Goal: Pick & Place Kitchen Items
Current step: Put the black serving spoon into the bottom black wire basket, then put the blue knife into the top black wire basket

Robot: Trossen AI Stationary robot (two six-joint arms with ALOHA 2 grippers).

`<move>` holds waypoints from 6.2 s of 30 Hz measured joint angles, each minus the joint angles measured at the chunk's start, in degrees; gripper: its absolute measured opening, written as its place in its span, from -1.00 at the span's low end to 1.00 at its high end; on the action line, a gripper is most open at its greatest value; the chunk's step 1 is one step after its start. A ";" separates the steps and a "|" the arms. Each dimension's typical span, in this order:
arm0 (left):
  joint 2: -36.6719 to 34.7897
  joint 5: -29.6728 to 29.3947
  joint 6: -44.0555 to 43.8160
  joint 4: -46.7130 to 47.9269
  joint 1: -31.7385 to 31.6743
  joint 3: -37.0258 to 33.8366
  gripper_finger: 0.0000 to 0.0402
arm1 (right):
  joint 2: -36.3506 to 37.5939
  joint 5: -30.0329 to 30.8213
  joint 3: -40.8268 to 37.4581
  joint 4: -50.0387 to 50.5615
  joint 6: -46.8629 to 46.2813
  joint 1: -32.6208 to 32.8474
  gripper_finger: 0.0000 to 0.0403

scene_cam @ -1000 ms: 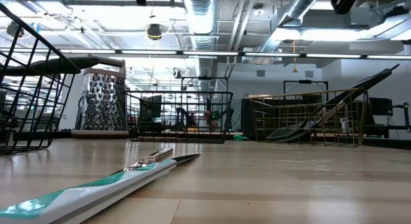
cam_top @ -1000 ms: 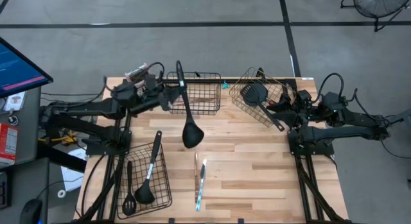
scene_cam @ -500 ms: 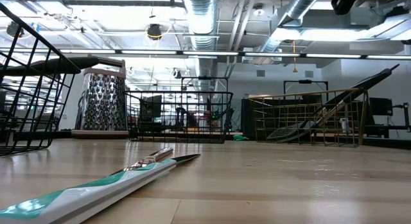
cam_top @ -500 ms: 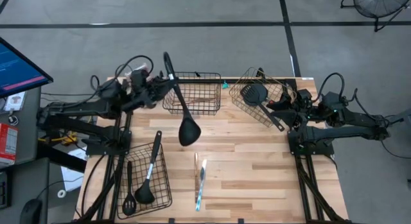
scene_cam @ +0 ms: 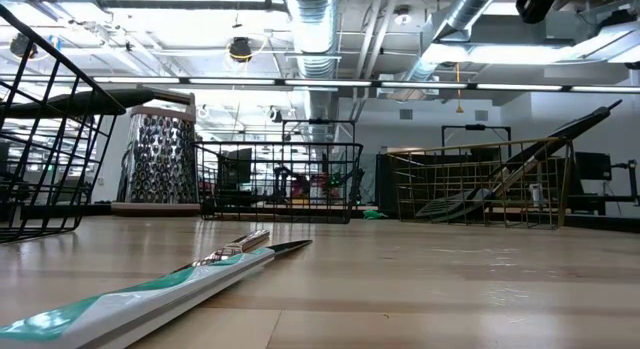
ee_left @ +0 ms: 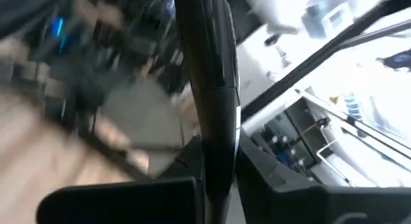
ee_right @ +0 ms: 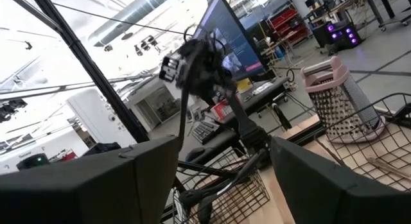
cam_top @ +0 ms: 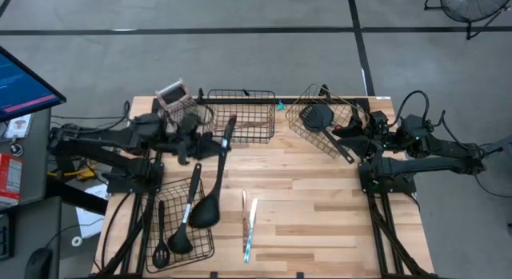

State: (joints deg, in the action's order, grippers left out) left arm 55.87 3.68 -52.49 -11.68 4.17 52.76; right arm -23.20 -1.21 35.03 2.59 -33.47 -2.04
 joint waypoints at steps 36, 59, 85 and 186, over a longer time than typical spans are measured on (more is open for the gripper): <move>-7.26 -50.53 -7.89 47.82 34.10 -0.01 -0.84 | -0.02 -0.25 0.00 2.91 1.05 0.00 0.21; 0.90 -60.27 -25.32 50.36 41.95 -7.16 -0.83 | -0.02 -0.26 0.00 3.82 1.05 0.00 0.21; -7.95 -48.38 -29.22 49.48 42.63 -11.73 0.05 | -0.02 0.20 0.00 3.85 1.05 0.02 0.21; -28.03 -14.24 6.19 47.77 29.98 -1.04 -0.94 | -108.17 8.98 77.33 49.83 -62.27 28.13 0.21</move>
State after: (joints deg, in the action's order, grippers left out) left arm 27.84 -10.56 -46.30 36.08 34.15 51.72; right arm -131.37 7.77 112.35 52.42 -95.74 26.08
